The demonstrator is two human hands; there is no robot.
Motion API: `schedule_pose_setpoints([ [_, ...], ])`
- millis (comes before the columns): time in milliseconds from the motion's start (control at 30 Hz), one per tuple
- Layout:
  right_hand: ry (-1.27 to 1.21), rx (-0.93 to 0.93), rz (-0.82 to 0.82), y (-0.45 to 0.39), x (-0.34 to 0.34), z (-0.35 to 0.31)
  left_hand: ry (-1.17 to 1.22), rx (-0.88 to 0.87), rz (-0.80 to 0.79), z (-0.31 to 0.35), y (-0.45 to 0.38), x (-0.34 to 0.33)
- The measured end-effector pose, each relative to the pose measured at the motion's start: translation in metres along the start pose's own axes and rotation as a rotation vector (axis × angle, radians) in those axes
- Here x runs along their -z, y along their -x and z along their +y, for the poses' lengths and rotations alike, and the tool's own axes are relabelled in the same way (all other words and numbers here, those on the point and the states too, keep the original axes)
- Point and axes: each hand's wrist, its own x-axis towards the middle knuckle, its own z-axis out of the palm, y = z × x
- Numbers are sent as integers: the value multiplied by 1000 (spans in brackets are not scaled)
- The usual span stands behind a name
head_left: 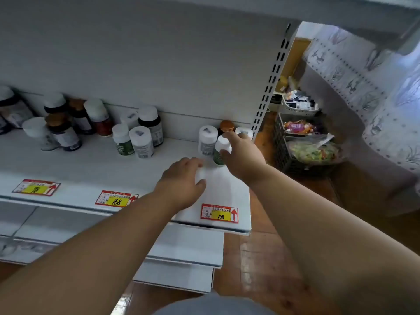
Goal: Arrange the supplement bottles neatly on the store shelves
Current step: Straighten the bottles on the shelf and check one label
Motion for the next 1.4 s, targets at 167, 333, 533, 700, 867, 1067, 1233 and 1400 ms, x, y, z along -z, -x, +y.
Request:
schedule_pose_setpoints([
  [167,80,-8,25,-18,-8,6,58,34,-11,2,-15,-5],
  [333,17,5,35,-23,-12,2,83,79,17,-4,-14,-6],
  [533,-224,4,27,-9,-17,-11,263,137,103,-23,9,4],
  [700,-601,-43,-162,1,-8,-51,420,139,167,-57,45,32],
  [867,-880,-110,-164,11,-25,-121,542,102,130,-110,75,63],
  [1067,-873,-150,-145,27,-66,-195,492,-6,90,-179,95,101],
  [1233,-629,-152,-115,33,-85,-230,461,-25,82,-218,104,116],
  [1400,-262,-121,-94,20,-101,-252,360,-18,98,-242,90,116],
])
